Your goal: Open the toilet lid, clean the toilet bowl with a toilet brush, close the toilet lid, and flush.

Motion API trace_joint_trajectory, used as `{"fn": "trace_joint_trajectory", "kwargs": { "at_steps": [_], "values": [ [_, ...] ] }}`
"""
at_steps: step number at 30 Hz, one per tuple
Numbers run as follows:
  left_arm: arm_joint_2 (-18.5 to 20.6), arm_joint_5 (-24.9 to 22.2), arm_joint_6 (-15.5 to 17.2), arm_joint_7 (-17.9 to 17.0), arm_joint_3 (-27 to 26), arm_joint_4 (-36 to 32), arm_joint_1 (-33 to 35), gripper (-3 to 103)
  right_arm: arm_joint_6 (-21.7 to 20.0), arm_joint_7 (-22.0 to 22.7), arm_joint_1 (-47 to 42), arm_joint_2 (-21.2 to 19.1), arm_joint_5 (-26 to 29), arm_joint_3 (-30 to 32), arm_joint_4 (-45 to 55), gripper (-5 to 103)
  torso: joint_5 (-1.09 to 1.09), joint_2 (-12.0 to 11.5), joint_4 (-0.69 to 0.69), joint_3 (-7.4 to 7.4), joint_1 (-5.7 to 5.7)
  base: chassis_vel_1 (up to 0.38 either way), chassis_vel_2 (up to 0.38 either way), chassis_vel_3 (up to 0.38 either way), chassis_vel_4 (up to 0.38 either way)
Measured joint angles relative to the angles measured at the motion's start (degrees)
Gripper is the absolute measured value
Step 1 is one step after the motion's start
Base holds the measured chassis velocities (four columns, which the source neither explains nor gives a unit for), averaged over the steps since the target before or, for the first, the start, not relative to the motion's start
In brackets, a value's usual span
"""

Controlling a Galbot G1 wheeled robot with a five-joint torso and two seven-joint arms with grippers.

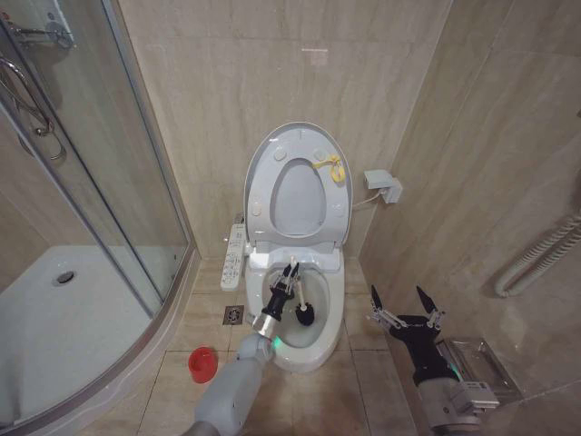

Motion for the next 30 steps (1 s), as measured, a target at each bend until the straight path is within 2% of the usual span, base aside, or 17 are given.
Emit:
{"fn": "trace_joint_trajectory", "kwargs": {
  "at_steps": [2, 6, 15, 18, 26, 30],
  "values": [
    [0.5, 0.0, 0.8, -0.5, 0.2, -1.1, 0.4, 21, 0.0, 0.0, 0.0, 0.0, 0.0, 0.0, 0.0, 100, 0.0, 0.0, 0.0, 0.0, 0.0, 0.0, 0.0, 0.0, 0.0],
    [5.2, -0.3, 5.6, -2.7, 1.2, -8.1, 2.8, 21, 0.0, 0.0, 0.0, 0.0, 0.0, 0.0, 0.0, 100, 0.0, 0.0, 0.03, 0.0, 0.0, 0.0, 0.0, 0.0, 0.0],
    [10.3, -3.5, 8.7, -4.7, 0.9, -16.8, 8.8, 21, 0.0, 0.0, 0.0, 0.0, 0.0, 0.0, 0.0, 100, 0.0, 0.0, 0.03, 0.0, 0.0, 0.0, 0.0, 0.0, 0.0],
    [12.4, -5.9, 10.1, -6.1, 0.1, -21.5, 12.7, 21, 0.0, 0.0, 0.0, 0.0, 0.0, 0.0, 0.0, 100, 0.01, 0.0, 0.03, 0.0, 0.0, 0.0, 0.0, 0.0, 0.0],
    [12.4, -13.2, 12.1, -7.8, -1.1, -25.8, 16.3, 21, 0.0, 0.0, 0.0, 0.0, 0.0, 0.0, 0.0, 100, 0.01, 0.0, 0.04, 0.0, 0.0, 0.0, 0.0, 0.0, 0.0],
    [10.8, -13.4, 11.9, -7.6, -1.1, -23.7, 14.9, 21, 0.0, 0.0, 0.0, 0.0, 0.0, 0.0, 0.0, 100, 0.02, 0.0, 0.03, 0.0, 0.0, 0.0, 0.0, 0.0, 0.0]
  ]
}}
